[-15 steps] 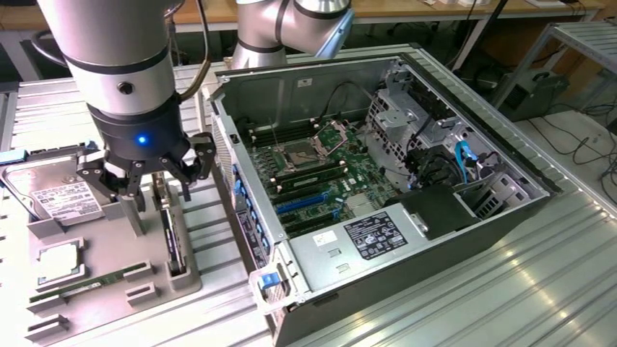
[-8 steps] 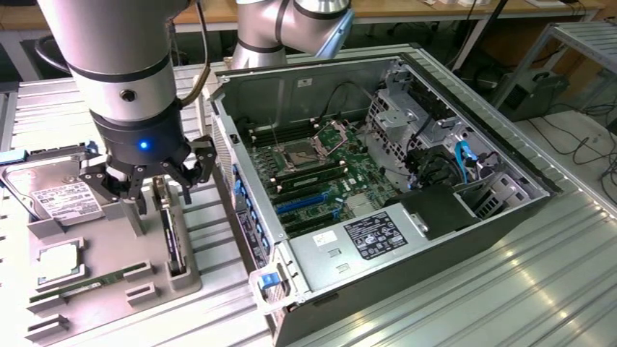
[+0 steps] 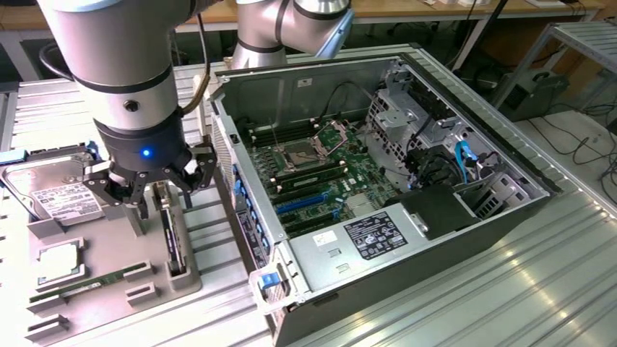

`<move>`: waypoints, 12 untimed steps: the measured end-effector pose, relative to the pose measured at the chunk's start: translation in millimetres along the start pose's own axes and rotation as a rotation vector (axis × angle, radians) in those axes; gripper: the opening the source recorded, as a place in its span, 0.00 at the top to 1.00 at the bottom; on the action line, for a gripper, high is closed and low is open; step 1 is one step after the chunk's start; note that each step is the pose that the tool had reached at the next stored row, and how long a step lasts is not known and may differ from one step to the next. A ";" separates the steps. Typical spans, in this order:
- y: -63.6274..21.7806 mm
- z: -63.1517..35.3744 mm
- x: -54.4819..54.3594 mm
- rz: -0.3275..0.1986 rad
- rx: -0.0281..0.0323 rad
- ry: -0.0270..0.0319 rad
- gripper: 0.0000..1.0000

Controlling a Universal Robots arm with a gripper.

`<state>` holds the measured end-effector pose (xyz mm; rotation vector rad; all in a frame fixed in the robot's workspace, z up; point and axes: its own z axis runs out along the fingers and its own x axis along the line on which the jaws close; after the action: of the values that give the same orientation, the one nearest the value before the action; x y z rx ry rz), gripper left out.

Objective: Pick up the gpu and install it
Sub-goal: 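Pick up the gpu and move the gpu toward the slot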

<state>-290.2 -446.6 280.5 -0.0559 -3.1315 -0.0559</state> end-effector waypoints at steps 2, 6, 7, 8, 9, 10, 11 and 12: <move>-0.4 3.1 0.1 -0.001 0.0000 0.0005 0.40; -1.8 10.2 0.4 -0.004 0.0000 0.0007 0.40; -2.1 12.0 0.5 -0.005 0.0001 0.0008 0.40; -2.5 14.1 0.5 -0.006 0.0001 0.0008 0.40; -2.7 15.5 0.5 -0.006 0.0001 0.0009 0.40; -3.0 18.1 0.6 -0.007 0.0001 0.0010 0.40; -3.2 19.7 0.6 -0.008 0.0001 0.0011 0.40; -3.4 21.6 0.7 -0.008 0.0001 0.0011 0.40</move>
<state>-291.2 -449.2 258.9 -0.0431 -3.1307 -0.0558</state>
